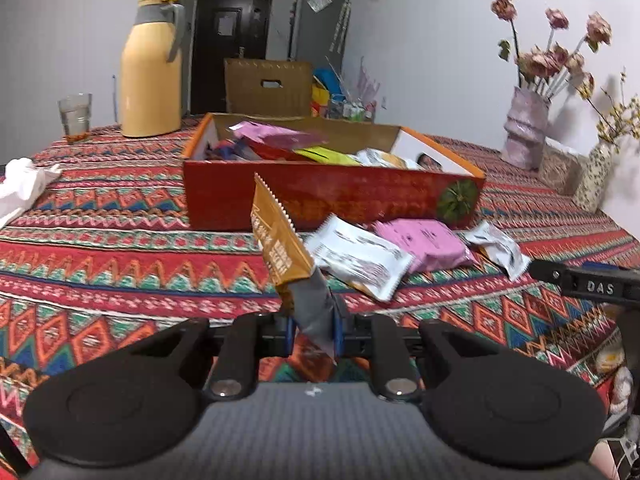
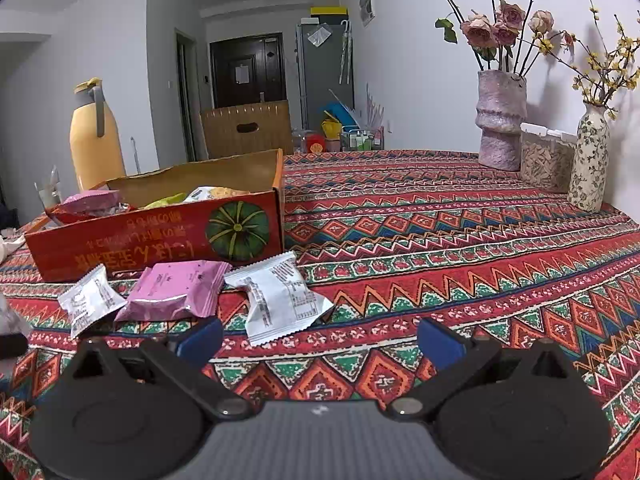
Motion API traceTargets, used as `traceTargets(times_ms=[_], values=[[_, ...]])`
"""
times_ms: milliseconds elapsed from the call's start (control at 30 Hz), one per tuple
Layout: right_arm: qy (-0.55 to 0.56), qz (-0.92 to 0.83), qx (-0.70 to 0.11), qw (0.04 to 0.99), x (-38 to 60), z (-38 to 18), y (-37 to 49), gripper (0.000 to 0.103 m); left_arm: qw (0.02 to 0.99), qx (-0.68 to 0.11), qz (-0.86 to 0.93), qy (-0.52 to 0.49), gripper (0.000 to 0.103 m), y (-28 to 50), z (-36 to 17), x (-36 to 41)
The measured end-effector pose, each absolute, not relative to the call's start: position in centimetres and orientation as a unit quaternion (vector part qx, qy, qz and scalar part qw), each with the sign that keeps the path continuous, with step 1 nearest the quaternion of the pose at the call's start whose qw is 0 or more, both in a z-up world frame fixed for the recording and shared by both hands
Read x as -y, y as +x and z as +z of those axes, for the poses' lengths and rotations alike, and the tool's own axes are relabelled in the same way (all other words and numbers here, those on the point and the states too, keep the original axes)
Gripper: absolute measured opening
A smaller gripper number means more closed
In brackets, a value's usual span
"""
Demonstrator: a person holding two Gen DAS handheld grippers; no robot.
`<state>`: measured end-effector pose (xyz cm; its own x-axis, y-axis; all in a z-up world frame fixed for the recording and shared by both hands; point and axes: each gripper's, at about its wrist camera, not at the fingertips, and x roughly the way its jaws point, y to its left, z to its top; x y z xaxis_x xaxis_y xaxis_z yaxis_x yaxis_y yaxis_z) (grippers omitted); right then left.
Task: Organize snacks
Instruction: 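Grasp a gold-brown packet with the left tool while the right tool grasps a white cracker packet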
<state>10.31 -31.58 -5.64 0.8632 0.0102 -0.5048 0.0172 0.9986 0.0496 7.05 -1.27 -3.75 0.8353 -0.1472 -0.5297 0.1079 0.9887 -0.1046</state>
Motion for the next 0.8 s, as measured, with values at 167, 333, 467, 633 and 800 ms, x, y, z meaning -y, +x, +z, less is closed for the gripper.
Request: traceTargets(times_ms=[167,333,467,633,800], values=[[-0.003,0.019,-0.279,0.96,31.1,-5.2,11.0,0.103,0.959,-0.274,-0.052,-0.037,0.018,7.1,-3.5,0.1],[-0.05,0.03,-0.29,0.955,30.5,-4.6,12.7,0.103,0.959,-0.275,-0.05,-0.04,0.018,7.1,-3.6,-0.2],[-0.067,0.031,-0.306,0.949,30.3,-4.4,14.8,0.101,0.959,-0.274,-0.053,-0.038,0.018,7.0,-3.5,-0.2],[-0.066,0.043,-0.332,0.94,30.2,-4.8,17.0,0.087,0.958,-0.277,-0.057,-0.042,0.018,6.9,-3.8,-0.2],[-0.048,0.065,-0.351,0.933,29.7,-5.3,18.3,0.058,0.958,-0.279,-0.057,-0.042,0.018,7.0,-3.9,-0.3]])
